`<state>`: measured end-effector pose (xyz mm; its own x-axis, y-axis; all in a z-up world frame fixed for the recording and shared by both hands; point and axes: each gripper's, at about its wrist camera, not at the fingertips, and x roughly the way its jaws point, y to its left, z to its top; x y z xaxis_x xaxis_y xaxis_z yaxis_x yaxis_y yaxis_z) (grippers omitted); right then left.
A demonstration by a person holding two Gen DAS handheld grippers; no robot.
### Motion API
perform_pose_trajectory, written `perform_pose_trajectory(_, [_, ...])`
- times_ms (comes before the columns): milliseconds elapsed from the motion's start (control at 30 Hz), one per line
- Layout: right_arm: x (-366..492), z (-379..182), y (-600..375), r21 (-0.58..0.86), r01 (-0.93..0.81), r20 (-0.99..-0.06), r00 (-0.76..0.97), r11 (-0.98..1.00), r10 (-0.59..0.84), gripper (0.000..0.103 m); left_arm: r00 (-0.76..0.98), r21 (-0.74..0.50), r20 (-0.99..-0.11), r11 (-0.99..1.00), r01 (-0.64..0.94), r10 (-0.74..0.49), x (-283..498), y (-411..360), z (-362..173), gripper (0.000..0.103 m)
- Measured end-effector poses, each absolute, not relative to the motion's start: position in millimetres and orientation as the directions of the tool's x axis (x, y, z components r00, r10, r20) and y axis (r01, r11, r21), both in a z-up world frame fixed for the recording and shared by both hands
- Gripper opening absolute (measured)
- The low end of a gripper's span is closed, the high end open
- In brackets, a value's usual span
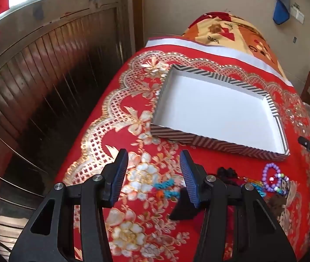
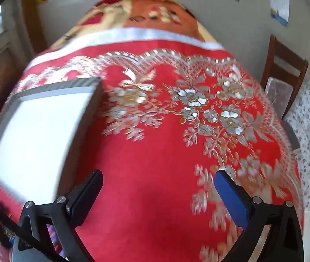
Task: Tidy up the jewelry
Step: 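Move both tools toward the pile of hair accessories beside the tray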
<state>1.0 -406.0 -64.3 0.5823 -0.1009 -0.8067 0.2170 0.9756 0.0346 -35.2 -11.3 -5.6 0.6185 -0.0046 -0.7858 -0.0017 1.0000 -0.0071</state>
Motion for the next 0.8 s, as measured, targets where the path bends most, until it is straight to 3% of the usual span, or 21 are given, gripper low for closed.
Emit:
perform_pose_trajectory(367, [-59.3, -20.2, -322.0, 0.065, 0.096, -0.781, 0.625, 0.993, -0.009, 0.102, 0.619, -0.016, -0.785, 0.999, 0.035, -0.034, -56.5, -38.3, -2.7, 0.049])
perform_pose_trajectory(800, [-91.6, -9.4, -285.0, 0.053, 0.033, -0.748, 0.664, 0.998, 0.018, 0.102, 0.638, 0.038, -0.770, 0.998, 0.042, 0.003, -80.3, -48.5, -0.7, 0.049])
